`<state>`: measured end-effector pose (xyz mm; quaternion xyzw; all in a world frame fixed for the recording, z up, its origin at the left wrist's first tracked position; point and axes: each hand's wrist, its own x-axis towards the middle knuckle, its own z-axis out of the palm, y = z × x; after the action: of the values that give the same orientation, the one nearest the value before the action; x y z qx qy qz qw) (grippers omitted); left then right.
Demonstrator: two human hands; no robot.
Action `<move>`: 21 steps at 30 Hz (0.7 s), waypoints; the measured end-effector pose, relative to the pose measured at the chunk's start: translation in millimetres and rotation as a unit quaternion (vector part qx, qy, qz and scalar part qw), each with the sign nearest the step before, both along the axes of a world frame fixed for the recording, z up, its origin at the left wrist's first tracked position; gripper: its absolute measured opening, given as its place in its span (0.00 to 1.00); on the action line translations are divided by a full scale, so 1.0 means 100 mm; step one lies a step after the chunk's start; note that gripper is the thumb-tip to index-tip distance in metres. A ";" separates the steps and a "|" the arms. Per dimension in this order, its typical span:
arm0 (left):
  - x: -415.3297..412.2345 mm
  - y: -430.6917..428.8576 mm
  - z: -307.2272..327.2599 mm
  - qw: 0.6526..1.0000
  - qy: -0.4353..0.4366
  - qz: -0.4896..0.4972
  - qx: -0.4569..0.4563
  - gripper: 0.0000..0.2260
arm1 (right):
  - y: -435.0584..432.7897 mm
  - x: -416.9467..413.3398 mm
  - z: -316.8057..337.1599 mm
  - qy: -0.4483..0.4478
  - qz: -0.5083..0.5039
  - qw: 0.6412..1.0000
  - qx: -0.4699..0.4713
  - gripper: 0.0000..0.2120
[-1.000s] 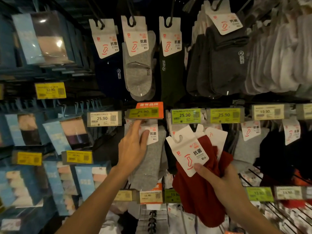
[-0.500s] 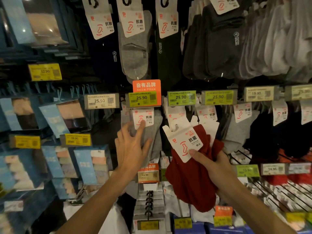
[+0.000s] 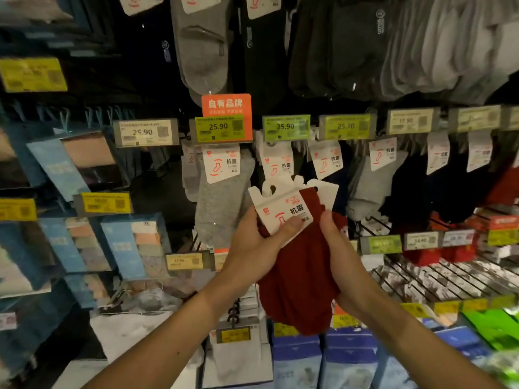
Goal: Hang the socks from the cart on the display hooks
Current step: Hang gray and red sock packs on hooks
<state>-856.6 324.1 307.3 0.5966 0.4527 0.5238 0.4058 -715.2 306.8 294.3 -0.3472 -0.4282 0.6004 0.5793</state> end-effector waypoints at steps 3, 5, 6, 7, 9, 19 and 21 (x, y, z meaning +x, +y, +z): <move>0.12 0.03 -0.08 0.999 0.001 -0.042 -0.029 0.25 | -0.08 0.28 -0.07 -0.004 -0.035 0.999 -0.015 0.24; 0.25 0.07 -0.20 0.994 0.013 -0.081 -0.065 0.19 | -0.13 0.52 -0.16 -0.044 -0.087 0.995 -0.022 0.19; 0.33 0.10 -0.25 0.991 0.016 -0.104 -0.084 0.17 | -0.15 0.65 -0.21 -0.067 -0.108 0.992 -0.022 0.15; 0.44 0.13 -0.27 0.987 0.009 -0.125 -0.103 0.17 | -0.16 0.79 -0.28 -0.081 -0.129 0.988 -0.022 0.11; 0.70 0.17 -0.31 0.978 -0.007 -0.160 -0.136 0.17 | -0.20 1.06 -0.39 -0.092 -0.175 0.980 -0.030 0.11; 2.28 0.29 -0.38 0.947 -0.066 -0.217 -0.226 0.13 | -0.37 2.67 -0.59 -0.103 -0.297 0.948 -0.045 0.09; 2.66 0.29 -0.38 0.945 -0.068 -0.218 -0.235 0.13 | -0.37 3.07 -0.58 -0.109 -0.305 0.945 -0.040 0.10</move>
<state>-590.5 353.1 269.5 0.5313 0.3933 0.3406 0.6686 -408.3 269.5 236.4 -0.5473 -0.3383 0.3700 0.6701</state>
